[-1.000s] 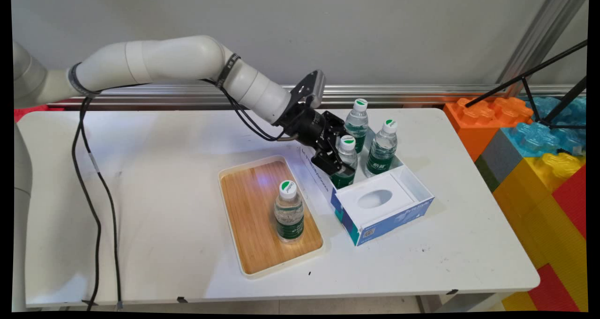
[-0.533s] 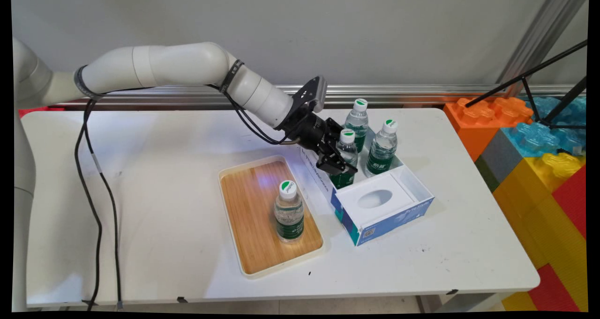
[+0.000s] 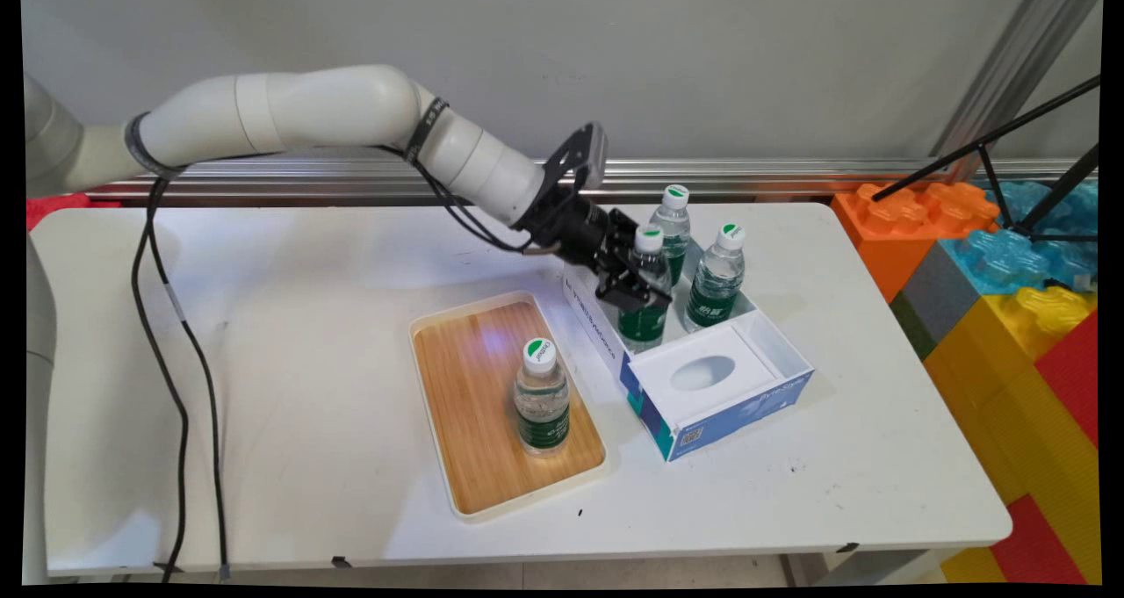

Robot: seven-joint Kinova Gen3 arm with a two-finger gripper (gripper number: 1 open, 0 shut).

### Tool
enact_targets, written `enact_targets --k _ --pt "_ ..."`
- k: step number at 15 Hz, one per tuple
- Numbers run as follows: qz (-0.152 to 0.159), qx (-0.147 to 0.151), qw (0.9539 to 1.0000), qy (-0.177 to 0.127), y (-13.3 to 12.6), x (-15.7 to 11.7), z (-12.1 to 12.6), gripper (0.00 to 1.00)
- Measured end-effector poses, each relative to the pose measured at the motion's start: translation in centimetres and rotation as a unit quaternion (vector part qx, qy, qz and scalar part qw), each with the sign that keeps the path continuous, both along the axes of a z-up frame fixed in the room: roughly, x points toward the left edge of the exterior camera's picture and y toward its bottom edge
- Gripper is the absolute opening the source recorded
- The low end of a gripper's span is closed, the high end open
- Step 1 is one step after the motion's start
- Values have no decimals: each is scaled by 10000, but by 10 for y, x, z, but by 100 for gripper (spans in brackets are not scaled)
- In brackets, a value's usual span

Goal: Place the picked object on the tray

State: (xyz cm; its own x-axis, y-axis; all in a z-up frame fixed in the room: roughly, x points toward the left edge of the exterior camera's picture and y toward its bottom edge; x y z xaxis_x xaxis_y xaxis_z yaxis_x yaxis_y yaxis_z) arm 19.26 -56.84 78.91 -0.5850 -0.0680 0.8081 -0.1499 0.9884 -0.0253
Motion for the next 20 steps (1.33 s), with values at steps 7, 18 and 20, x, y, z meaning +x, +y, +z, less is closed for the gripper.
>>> enact_targets --k 7,18,20 --pt "408 -18 9991 148 3 6 68 0" --pt "784 181 9954 -520 73 116 128 0" --pt "780 71 9954 -556 85 137 121 0"
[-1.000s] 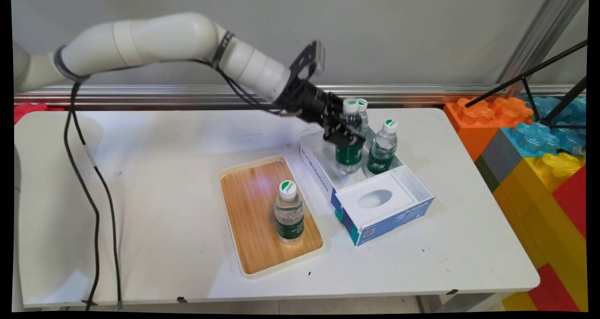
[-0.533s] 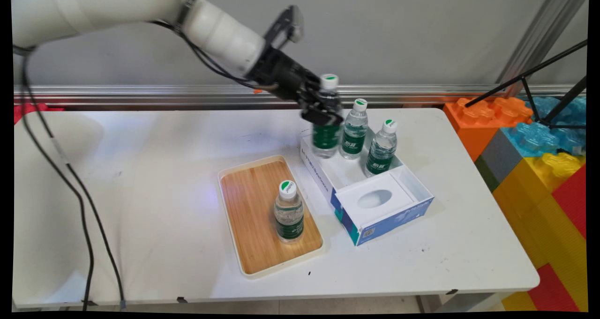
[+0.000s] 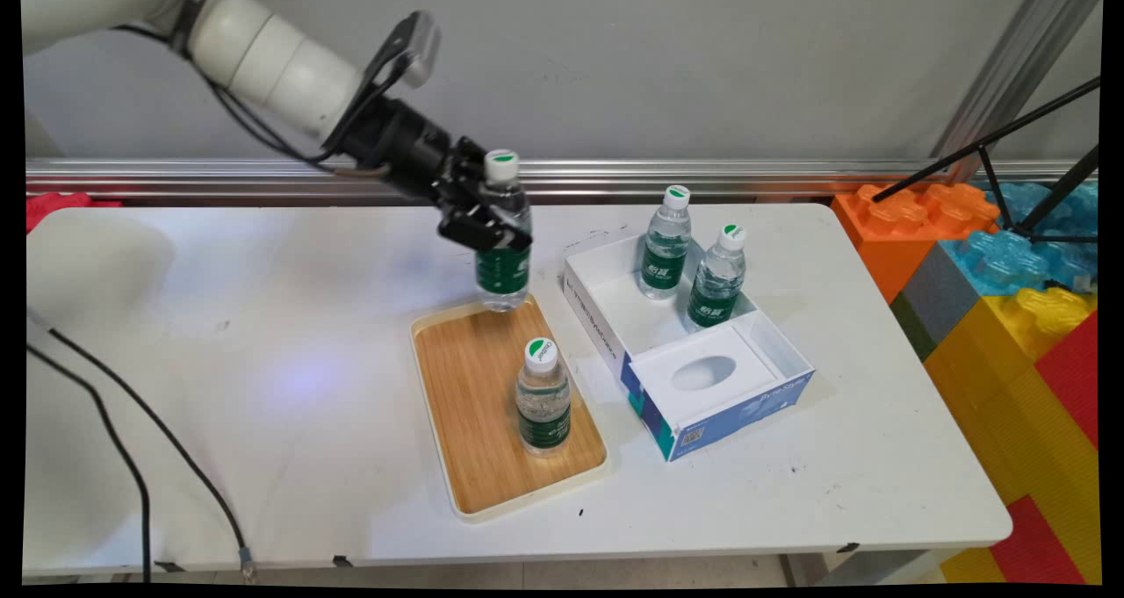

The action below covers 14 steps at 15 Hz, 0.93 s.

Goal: Place the picked object on the tray

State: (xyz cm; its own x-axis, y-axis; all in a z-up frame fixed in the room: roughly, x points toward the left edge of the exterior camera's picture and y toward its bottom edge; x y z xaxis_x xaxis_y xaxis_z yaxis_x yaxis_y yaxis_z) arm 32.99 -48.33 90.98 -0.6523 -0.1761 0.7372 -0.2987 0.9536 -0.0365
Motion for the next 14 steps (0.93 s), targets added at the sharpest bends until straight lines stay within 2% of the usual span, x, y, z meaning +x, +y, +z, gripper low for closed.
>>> enact_targets --k 3,6,10,14 --pt "-10 -201 9998 -31 6 15 -22 0" --pt "-58 -311 9995 -49 5 16 -56 0" --pt "-90 -323 9994 -92 -1 14 -101 0" --pt "-125 -322 9994 -87 -6 13 -128 0"
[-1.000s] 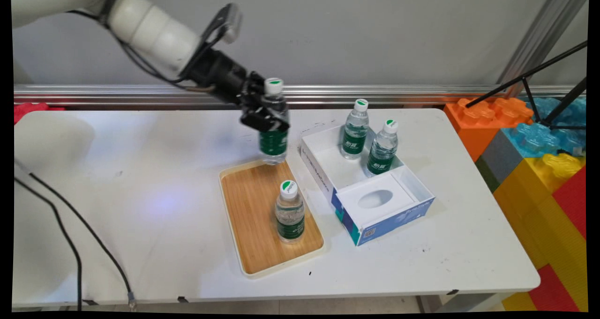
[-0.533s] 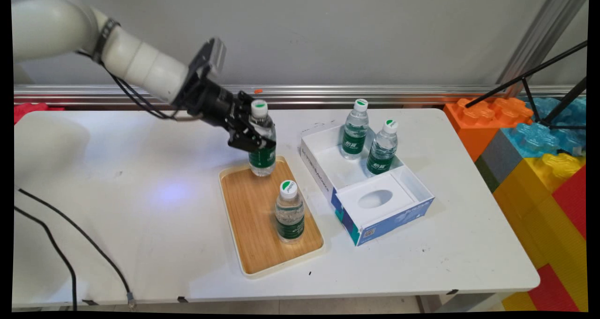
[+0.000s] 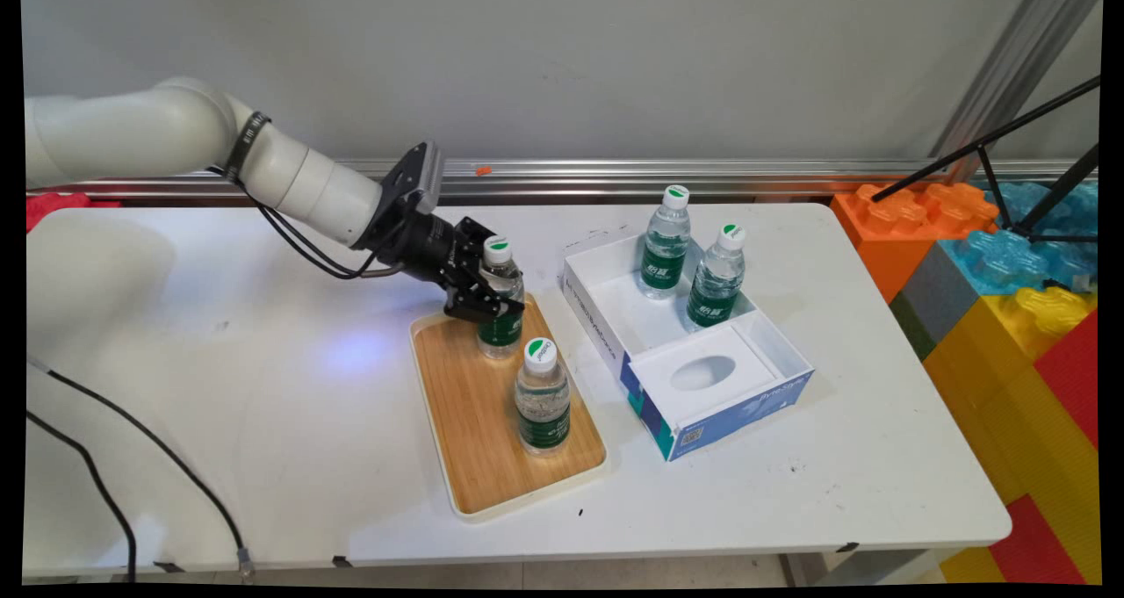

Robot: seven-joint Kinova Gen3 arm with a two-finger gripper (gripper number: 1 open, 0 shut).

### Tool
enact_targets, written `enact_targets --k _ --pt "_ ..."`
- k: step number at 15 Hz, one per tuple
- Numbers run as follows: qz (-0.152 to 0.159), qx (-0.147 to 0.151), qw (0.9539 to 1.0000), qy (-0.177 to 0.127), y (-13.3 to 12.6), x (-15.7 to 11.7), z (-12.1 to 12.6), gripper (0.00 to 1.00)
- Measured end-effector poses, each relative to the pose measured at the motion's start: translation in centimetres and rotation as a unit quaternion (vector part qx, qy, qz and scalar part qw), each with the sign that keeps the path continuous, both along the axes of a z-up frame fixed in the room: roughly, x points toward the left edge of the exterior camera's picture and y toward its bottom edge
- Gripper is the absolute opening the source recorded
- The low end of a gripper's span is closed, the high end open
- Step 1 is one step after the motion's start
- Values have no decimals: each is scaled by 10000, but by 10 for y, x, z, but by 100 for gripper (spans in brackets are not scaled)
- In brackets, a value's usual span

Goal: Place the picked object on the tray

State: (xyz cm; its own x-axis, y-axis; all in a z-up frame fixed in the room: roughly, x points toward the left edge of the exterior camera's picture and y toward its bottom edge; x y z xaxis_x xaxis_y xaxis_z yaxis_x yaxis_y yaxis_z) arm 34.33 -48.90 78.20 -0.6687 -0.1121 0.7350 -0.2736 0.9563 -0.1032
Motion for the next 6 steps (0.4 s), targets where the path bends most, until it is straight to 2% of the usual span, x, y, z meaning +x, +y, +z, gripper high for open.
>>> enact_targets --k 1,2,6 --pt "-11 -9 10000 8 -2 -1 -4 0" --pt "-21 -30 10000 19 -4 -1 -8 100" --pt "-55 -105 9999 13 -12 -2 -11 100"
